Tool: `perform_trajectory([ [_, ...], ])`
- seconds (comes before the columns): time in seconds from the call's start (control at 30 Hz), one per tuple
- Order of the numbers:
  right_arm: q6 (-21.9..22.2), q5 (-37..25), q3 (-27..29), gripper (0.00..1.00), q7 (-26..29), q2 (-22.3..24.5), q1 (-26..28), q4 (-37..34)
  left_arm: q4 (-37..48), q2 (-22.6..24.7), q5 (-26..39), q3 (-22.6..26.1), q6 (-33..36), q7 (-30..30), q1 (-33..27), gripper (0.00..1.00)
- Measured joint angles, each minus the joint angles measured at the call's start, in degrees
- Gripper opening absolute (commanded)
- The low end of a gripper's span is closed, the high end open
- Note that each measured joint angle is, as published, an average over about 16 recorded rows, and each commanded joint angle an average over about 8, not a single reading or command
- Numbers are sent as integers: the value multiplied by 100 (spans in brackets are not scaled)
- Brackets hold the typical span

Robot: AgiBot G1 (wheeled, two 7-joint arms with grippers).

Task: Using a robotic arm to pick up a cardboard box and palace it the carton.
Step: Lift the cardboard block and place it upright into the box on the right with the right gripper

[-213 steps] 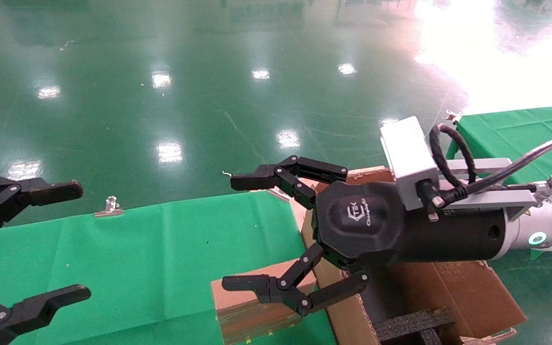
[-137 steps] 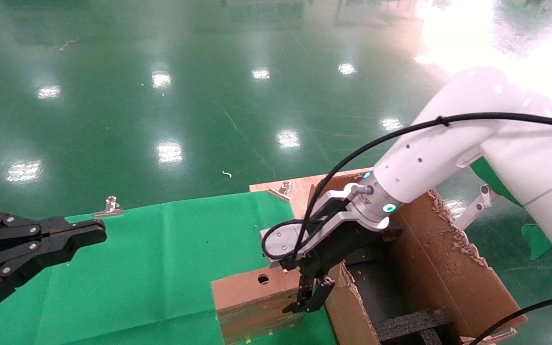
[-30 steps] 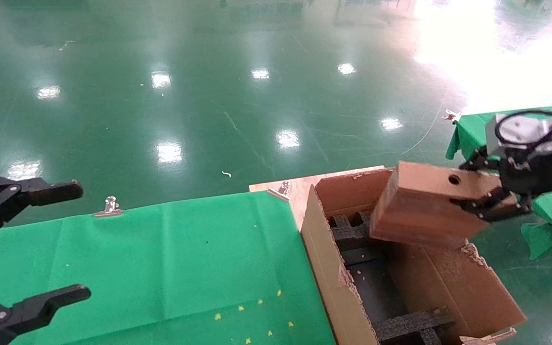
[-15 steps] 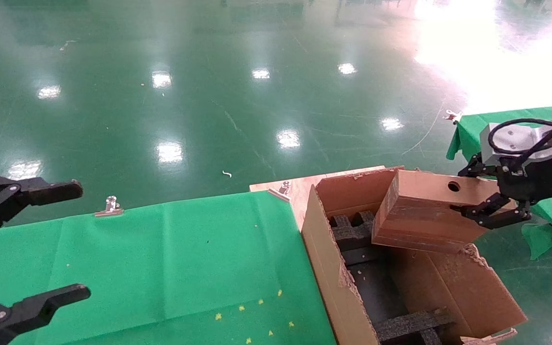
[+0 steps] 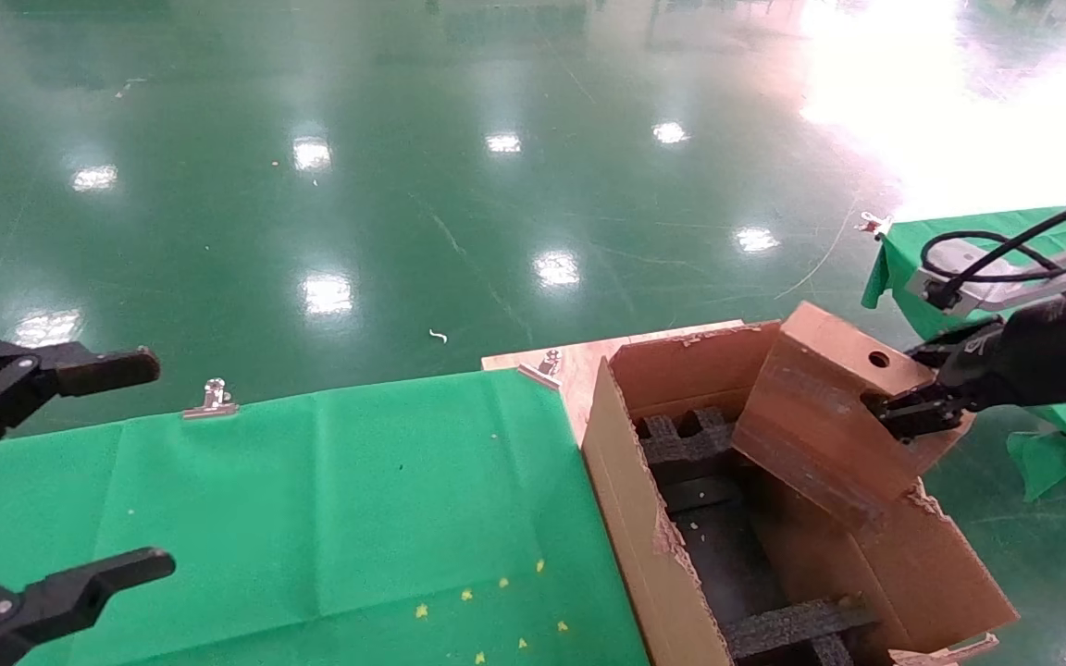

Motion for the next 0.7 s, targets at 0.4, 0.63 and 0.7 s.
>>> perform_trajectory([
  [0.4, 671, -775, -211, 0, 2397, 491, -223, 1238, 1, 0, -1, 0, -2, 0, 1, 100],
  [0.63, 745, -863, -230, 0, 2613, 485, -257, 1265, 2, 0, -2, 0, -3, 1, 1, 100],
  [0.7, 757, -864, -239, 0, 2699, 456, -273, 1241, 2, 0, -2, 0, -3, 1, 1, 100],
])
